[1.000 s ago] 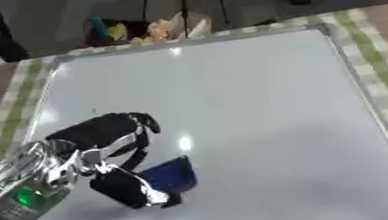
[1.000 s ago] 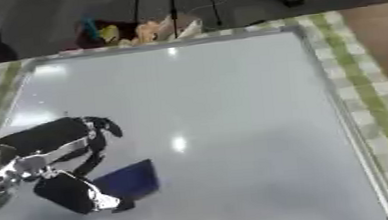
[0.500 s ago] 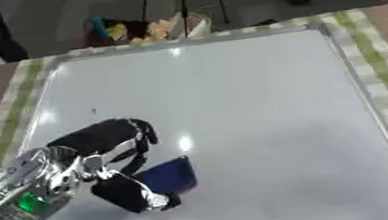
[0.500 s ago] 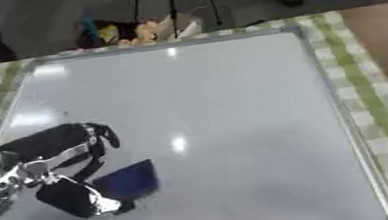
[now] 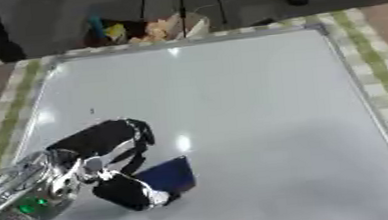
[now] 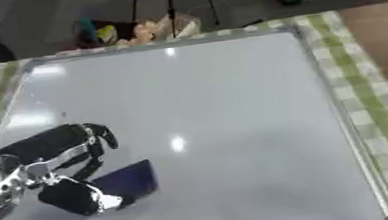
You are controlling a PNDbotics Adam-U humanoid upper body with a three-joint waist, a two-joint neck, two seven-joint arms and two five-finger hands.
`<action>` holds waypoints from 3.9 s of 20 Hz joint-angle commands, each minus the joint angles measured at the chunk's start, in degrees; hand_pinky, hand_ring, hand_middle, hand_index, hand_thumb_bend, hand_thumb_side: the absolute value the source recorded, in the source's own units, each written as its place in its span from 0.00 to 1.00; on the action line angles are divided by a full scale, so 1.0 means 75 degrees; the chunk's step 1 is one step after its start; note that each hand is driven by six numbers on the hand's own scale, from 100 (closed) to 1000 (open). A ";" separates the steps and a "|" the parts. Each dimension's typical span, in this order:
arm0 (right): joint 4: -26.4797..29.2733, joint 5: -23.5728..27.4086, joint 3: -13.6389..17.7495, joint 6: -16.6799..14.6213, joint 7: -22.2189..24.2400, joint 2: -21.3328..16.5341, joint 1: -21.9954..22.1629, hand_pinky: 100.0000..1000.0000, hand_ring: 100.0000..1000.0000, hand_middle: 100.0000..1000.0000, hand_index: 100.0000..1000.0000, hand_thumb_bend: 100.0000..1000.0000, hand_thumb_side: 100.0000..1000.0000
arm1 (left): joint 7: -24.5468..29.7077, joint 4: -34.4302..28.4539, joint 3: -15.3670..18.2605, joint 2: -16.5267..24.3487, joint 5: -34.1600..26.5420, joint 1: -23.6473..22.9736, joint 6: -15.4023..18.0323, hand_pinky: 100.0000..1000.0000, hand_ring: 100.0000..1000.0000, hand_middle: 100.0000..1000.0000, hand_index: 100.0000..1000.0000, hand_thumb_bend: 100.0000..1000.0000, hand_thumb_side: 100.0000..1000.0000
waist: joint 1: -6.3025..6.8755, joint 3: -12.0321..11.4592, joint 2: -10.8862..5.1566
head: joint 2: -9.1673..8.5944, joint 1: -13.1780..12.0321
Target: Wipe the whiteboard clean with a brush.
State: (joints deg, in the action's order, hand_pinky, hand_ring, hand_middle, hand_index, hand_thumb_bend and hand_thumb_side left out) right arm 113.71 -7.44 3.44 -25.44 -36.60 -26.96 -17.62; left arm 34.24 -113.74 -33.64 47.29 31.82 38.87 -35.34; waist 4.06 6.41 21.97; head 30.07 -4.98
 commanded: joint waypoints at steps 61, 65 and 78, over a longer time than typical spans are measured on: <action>0.0118 0.0212 -0.0075 0.0063 0.0245 0.0105 -0.0064 0.60 0.53 0.46 0.66 0.00 0.75 | -0.0175 0.0579 -0.0306 -0.0216 0.0878 -0.0008 0.0047 0.48 0.67 0.68 0.03 0.35 0.31 | -0.0077 0.0012 -0.0023 | -0.0164 -0.0056; 0.0118 0.0222 -0.0090 0.0078 0.0273 0.0126 -0.0058 0.60 0.53 0.46 0.66 0.00 0.75 | -0.0145 0.0555 -0.0287 -0.0207 0.0912 -0.0017 0.0035 0.48 0.67 0.67 0.03 0.33 0.30 | -0.0079 -0.0001 -0.0024 | -0.0173 -0.0060; 0.0118 0.0248 -0.0111 0.0125 0.0340 0.0139 -0.0056 0.60 0.53 0.46 0.66 0.00 0.75 | -0.0177 0.0350 -0.0240 -0.0152 0.0766 -0.0032 -0.0083 0.47 0.66 0.66 0.02 0.29 0.31 | -0.0071 -0.0001 -0.0031 | -0.0181 -0.0037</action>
State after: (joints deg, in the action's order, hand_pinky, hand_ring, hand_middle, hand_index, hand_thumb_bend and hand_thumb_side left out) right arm 113.71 -5.94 2.42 -24.36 -34.39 -25.38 -17.64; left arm 32.29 -110.01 -36.12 44.40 37.89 38.27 -34.98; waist 3.74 6.40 22.79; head 29.13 -5.38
